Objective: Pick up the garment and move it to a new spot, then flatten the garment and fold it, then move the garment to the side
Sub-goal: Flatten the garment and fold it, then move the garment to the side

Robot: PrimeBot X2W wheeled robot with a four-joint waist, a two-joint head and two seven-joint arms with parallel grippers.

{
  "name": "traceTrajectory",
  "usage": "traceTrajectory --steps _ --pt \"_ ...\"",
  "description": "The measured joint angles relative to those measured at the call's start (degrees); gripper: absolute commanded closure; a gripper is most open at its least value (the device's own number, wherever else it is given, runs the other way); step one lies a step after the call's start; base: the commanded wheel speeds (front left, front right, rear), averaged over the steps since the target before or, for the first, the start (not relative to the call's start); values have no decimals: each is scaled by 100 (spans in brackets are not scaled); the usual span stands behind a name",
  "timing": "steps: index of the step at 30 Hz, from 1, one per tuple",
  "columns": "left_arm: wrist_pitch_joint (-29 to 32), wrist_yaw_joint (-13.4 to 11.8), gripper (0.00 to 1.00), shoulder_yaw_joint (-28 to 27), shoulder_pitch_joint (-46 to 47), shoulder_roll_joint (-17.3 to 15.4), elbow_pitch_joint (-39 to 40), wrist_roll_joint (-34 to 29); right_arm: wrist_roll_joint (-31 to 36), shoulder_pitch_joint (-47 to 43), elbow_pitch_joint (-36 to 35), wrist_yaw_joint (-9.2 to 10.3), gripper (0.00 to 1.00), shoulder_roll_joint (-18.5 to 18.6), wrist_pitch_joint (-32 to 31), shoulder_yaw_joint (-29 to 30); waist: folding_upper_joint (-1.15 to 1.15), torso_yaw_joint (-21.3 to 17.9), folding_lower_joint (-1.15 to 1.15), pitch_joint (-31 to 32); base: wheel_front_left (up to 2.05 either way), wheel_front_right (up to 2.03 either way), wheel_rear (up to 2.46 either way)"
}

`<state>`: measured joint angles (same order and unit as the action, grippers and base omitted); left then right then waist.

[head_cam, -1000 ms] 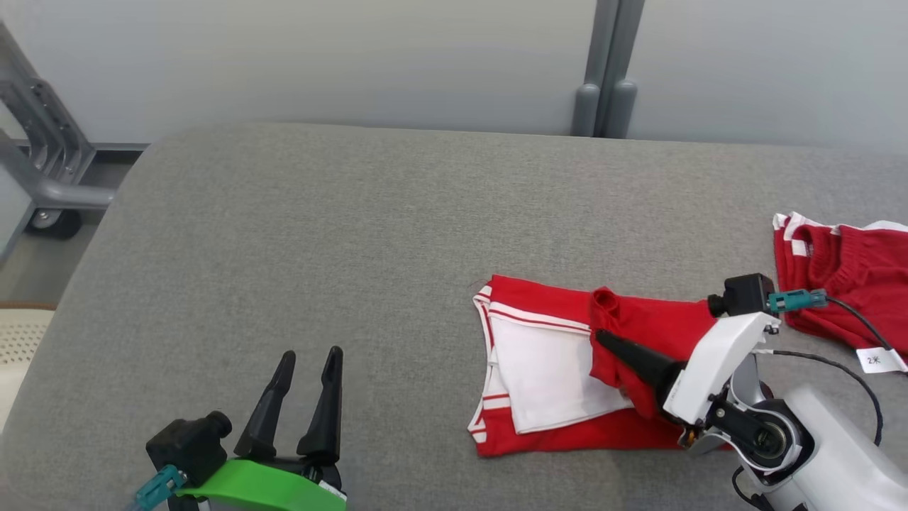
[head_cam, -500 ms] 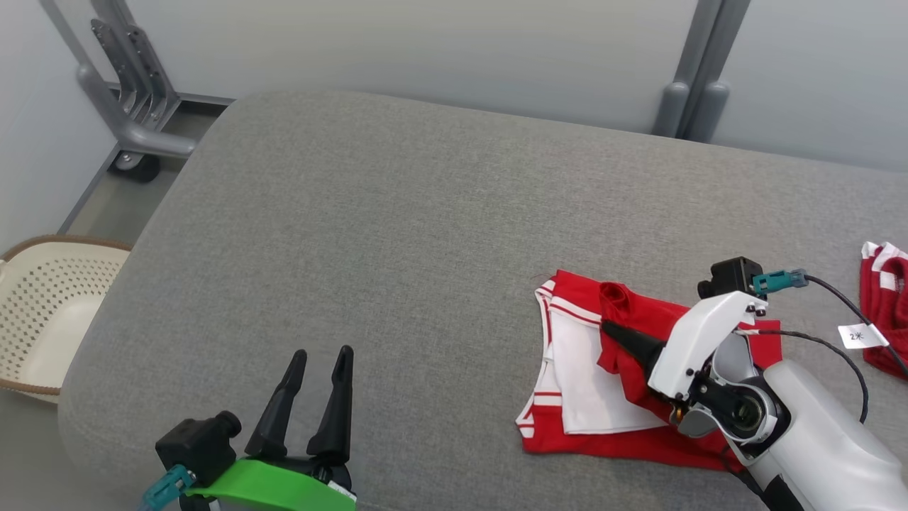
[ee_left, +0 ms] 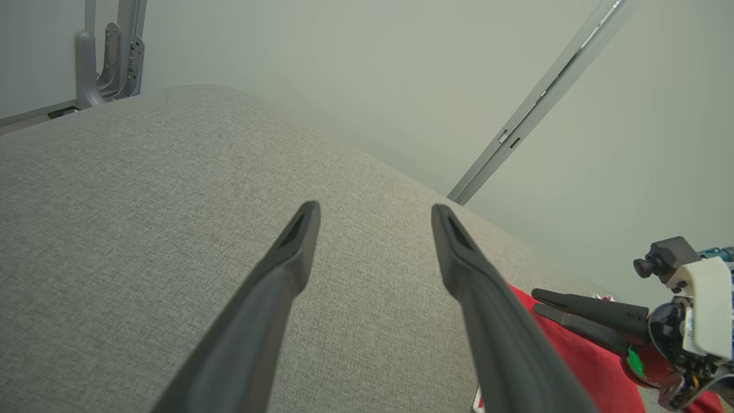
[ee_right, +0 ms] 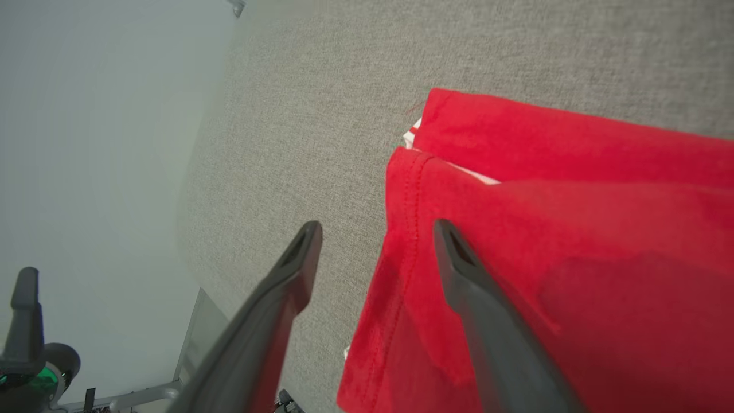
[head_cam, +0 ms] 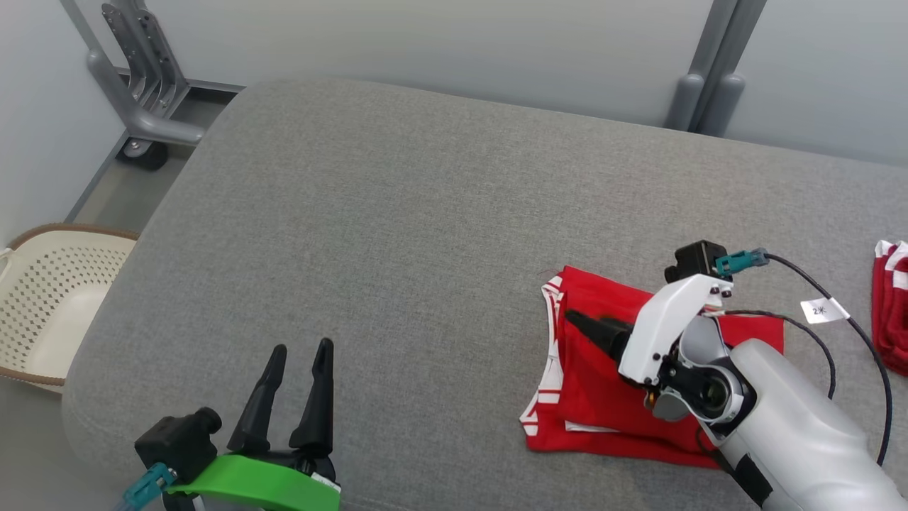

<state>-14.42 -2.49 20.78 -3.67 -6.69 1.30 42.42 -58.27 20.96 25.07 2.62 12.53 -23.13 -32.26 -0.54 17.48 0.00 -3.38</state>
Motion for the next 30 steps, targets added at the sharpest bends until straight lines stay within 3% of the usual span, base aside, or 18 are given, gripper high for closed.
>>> traceTrajectory --steps 8,19,30 --pt "0 1 0 -33 -5 7 4 -24 -34 411 -342 -234 0 -183 368 250 0 -221 0 45 0 0 0" --pt "0 45 0 -30 -86 16 79 -56 355 262 -360 -472 0 850 1000 584 0 -578 0 118 0 0 0" --pt "0 49 0 -9 -166 16 130 -90 687 -653 -92 -584 0 1203 1422 430 0 -1011 0 -16 0 0 0"
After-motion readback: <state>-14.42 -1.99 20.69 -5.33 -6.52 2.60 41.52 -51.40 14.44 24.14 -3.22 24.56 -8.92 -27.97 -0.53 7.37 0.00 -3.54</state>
